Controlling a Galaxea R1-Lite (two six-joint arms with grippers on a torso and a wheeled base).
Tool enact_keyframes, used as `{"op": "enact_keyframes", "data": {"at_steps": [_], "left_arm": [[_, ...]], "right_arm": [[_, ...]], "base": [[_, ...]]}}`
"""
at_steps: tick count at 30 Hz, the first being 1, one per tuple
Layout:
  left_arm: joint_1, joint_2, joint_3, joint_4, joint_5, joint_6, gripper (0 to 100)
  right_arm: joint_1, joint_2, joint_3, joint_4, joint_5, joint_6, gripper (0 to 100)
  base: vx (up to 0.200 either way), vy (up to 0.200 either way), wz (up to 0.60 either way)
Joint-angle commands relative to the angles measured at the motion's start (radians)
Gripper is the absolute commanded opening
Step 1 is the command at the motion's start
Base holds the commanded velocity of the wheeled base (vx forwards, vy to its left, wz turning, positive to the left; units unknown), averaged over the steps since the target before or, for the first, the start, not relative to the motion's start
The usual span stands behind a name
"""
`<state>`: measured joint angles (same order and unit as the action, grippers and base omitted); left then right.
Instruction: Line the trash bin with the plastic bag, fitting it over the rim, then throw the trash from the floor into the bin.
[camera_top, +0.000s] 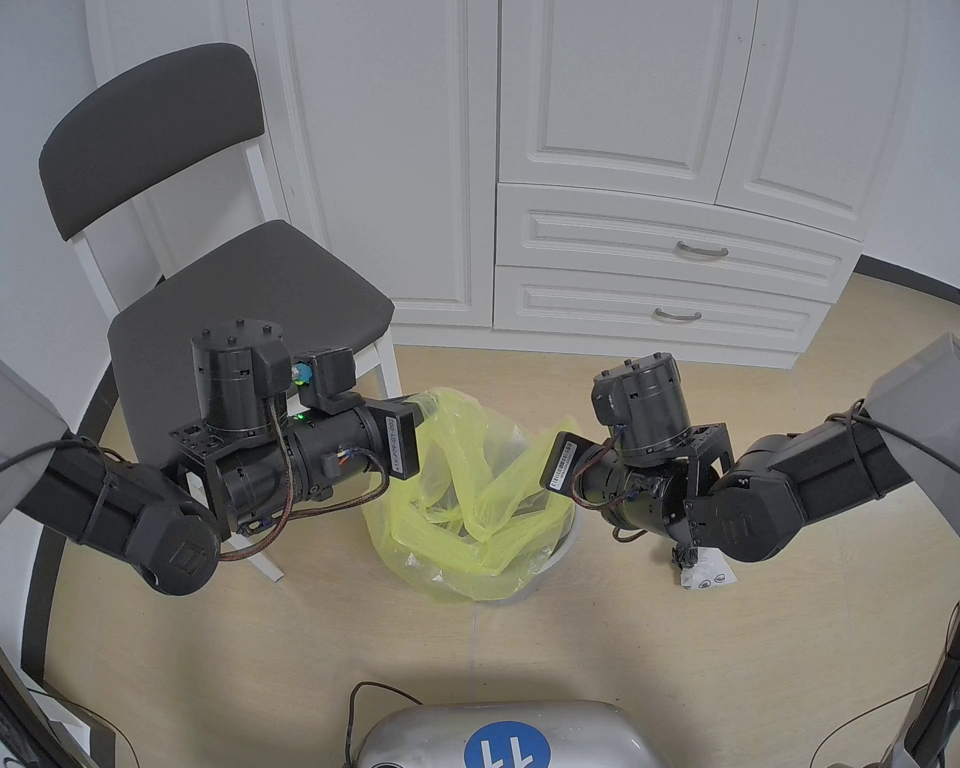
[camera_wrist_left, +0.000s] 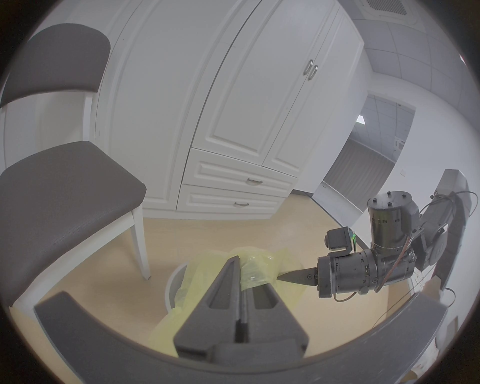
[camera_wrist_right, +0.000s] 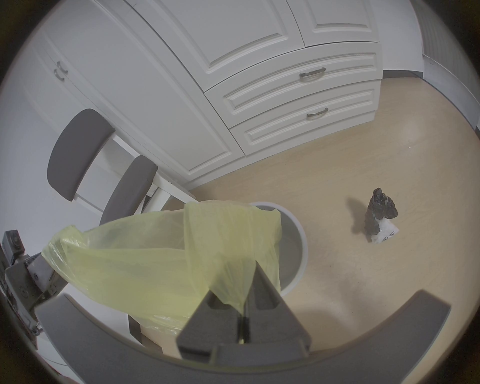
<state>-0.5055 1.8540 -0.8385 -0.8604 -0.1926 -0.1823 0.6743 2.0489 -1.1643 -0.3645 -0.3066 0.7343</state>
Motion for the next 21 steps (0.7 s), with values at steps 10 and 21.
{"op": "enact_keyframes", "data": {"at_steps": [10,21], "left_arm": [[0.012,0.053,-0.099,0.101,-0.001,-0.017,0],[0.005,0.249,-0.300,-0.017,0.114,-0.221,0]], "right_arm": [[-0.013,0.120,-0.075,0.032,0.009,0.014,0],[-0.134,0.188,-0.216,0.018,-0.002,0.094,0]], "base": [[0.000,0.000,0.00],[0.000,0.000,0.00]]}}
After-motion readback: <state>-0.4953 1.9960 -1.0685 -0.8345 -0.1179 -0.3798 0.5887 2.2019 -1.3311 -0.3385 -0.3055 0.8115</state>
